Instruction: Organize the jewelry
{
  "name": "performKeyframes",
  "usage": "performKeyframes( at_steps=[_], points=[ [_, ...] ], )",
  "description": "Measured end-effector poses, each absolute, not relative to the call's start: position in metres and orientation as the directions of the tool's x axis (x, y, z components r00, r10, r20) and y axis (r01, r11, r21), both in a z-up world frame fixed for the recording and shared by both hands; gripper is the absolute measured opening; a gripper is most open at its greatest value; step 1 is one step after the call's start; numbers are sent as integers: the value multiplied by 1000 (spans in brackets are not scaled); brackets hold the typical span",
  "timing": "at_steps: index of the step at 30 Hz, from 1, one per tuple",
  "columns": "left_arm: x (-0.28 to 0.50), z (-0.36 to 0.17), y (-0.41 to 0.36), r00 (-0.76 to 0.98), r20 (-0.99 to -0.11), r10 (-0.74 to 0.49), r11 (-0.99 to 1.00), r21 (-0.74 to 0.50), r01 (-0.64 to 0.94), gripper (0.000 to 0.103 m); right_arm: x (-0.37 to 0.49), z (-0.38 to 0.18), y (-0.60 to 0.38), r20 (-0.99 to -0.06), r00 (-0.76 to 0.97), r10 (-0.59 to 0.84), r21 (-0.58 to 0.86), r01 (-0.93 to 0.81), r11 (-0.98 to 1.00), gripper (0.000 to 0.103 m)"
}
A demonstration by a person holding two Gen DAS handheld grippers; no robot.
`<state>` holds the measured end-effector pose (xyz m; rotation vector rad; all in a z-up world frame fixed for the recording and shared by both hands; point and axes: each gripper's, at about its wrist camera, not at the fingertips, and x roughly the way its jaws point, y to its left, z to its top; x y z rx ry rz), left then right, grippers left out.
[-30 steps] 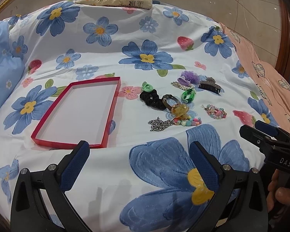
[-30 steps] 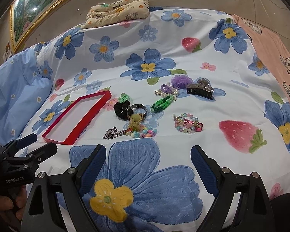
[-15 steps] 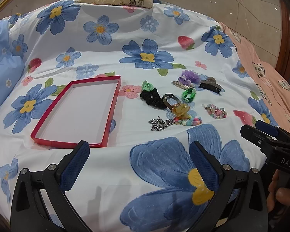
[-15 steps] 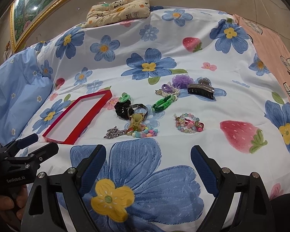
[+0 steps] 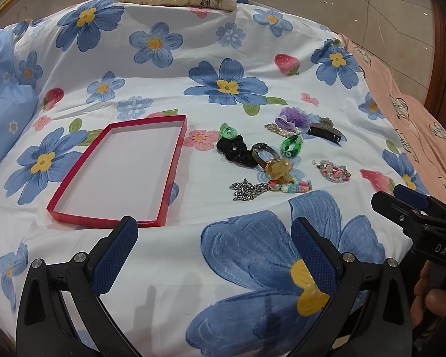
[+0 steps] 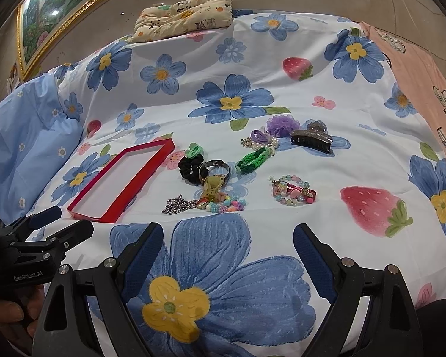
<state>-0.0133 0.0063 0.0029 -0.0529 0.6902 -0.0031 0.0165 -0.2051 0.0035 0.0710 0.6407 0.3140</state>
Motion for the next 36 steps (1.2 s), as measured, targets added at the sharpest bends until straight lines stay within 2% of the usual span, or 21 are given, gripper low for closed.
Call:
performKeyframes(
  at_steps=[8, 19, 24, 31, 36],
  points=[
    [-13, 1, 5, 766, -642, -23, 999, -52, -14, 103, 17, 3, -203, -580, 752, 313, 166, -267, 949, 91],
    [7, -9, 11, 724, -683, -94, 993, -118, 18, 103, 32, 1, -211, -596, 734, 326, 198, -259, 945, 91],
    [35, 0, 23, 709, -696, -112, 988, -153, 6, 103, 48, 3, -217, -603, 724, 335, 224, -250, 942, 91],
    [72, 5, 30, 691, -715, -103, 990, -142, 0, 103, 76, 4, -222, -618, 702, 354, 260, -242, 935, 90],
    [101, 2, 35, 665, -734, -134, 985, -175, 5, 103, 107, 5, -221, -633, 681, 368, 284, -238, 929, 78]
  ],
)
